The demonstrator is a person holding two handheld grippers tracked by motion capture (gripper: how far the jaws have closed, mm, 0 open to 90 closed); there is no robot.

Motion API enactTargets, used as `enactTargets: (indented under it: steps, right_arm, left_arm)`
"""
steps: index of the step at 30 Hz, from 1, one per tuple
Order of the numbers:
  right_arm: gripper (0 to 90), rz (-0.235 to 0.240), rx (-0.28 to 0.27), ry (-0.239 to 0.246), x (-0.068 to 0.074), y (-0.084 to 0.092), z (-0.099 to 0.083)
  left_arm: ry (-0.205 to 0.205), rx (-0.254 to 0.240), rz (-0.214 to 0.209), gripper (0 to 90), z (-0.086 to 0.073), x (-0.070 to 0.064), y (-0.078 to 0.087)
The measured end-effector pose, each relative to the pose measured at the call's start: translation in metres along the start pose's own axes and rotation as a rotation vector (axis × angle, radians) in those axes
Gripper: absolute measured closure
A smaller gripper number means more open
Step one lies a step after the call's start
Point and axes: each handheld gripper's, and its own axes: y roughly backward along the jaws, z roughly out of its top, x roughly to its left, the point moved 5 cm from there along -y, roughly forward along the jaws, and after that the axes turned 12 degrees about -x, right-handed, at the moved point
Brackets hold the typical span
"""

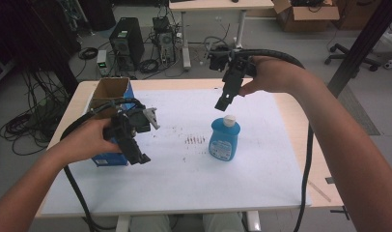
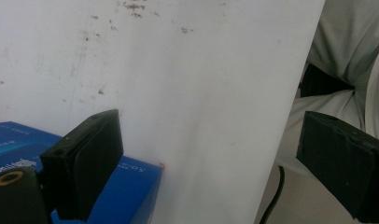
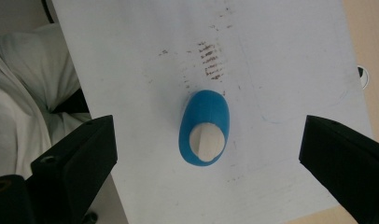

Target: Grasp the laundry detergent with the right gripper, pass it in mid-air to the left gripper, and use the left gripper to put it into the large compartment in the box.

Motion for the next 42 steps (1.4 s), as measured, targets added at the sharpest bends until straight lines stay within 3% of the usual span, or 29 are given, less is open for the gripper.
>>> enactTargets:
  steps: [8,17,30,42]
  right_arm:
    - [3.9,0.008,-0.005,-0.060,0.001,0.007,-0.020]
    - [3.7,0.006,-0.025,-0.089,0.002,0.012,-0.035]
    - [4.0,-0.008,-0.050,-0.147,0.003,0.009,-0.078]
    - [4.0,-0.023,-0.146,-0.165,0.009,-0.001,-0.104]
  left_arm:
    - [0.002,0.007,0.004,7.6,-0.001,0.001,-0.001]
    - [0.006,0.004,0.004,7.6,-0.001,0.003,-0.001]
    - [0.007,-0.001,0.009,7.6,0.001,0.007,-0.003]
    - [0.005,-0.006,0.008,7.5,0.005,0.009,-0.008]
